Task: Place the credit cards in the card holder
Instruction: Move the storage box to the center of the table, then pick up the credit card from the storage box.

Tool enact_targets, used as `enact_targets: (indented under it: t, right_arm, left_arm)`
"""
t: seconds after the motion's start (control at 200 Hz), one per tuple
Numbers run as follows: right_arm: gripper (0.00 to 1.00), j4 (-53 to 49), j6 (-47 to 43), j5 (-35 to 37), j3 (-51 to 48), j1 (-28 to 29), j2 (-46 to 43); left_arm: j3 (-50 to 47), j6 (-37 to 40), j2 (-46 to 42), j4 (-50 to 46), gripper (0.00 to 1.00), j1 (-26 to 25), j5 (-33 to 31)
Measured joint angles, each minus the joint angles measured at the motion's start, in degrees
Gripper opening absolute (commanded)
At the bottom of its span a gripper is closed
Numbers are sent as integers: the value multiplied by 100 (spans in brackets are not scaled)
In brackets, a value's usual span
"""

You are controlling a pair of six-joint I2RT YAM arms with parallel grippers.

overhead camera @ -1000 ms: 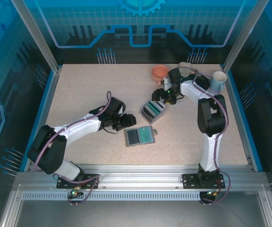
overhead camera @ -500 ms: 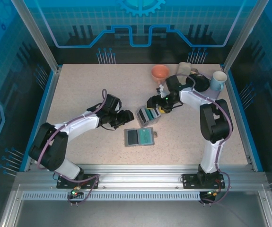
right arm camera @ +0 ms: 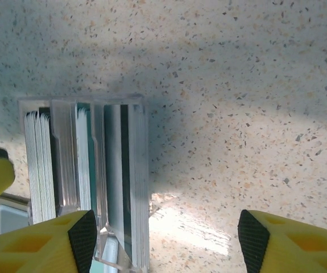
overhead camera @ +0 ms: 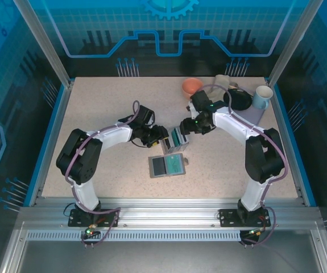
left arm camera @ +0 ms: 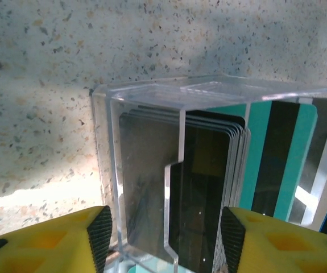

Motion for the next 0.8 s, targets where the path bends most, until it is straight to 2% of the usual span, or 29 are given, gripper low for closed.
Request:
enact_targets:
  t: [0.215,0.31,0.565,0.8]
  right_arm:
    - [67,-232,-170,551,387,404,210]
    - [66,-308,-203,693,439,433,326]
    - [64,-485,-306,1058,584,446,669]
    - [66,-597,-396,1182,798,498,905]
  left_arm:
    - [0,-11,83,28,49,0,4]
    - [0,-13,116,28,46,0,2]
    - [-13,-9,201,81,43,0,0]
    - [-13,-7,317,114,42,2,2]
